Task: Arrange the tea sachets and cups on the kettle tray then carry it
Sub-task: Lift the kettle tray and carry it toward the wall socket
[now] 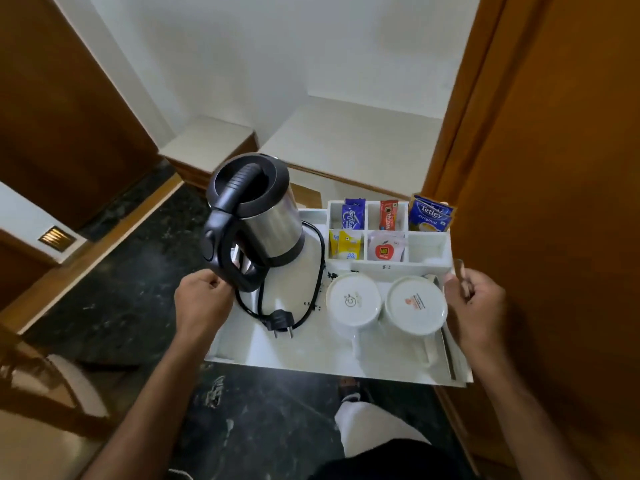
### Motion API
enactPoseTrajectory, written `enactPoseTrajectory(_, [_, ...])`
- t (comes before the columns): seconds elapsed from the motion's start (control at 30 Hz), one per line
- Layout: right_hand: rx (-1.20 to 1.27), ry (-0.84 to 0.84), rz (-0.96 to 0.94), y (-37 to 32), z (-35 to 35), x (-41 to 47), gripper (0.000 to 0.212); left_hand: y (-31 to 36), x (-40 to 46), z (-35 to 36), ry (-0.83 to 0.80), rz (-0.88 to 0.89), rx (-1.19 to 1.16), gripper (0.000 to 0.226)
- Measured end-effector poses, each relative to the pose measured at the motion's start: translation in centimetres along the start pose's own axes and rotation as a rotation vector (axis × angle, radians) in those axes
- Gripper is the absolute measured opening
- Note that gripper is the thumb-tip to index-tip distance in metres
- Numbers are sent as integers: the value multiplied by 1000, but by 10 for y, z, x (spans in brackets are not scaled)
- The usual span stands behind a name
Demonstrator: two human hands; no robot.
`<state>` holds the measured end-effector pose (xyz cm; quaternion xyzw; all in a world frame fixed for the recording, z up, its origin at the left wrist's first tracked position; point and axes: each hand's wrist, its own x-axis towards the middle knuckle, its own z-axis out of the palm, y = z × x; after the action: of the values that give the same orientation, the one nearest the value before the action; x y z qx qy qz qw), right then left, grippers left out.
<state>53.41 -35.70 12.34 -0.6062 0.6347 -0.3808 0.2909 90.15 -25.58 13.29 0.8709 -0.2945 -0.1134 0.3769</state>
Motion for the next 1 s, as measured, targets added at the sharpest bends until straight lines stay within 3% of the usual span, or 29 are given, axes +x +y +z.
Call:
enactPoseTrajectory(0.23, [37,-16,-14,-53,79,109,22,43,135,24,10,-25,4,39])
enactPoseTrajectory(0.43, [-26,76,-16,-82,145,193,18,73,263,70,-71,18,-20,38])
enactPoseTrajectory(0.57, [-29,168,36,-102,185,237,37,96,349,107,-148,122,6,38])
enactPoseTrajectory(0.67, [-78,235,95,-115,207,276,38,126,409,137,-217,180,10,34])
enactPoseTrajectory(1.0, [-217,198,336,-73,245,390,21,186,499,265,-384,239,68,27])
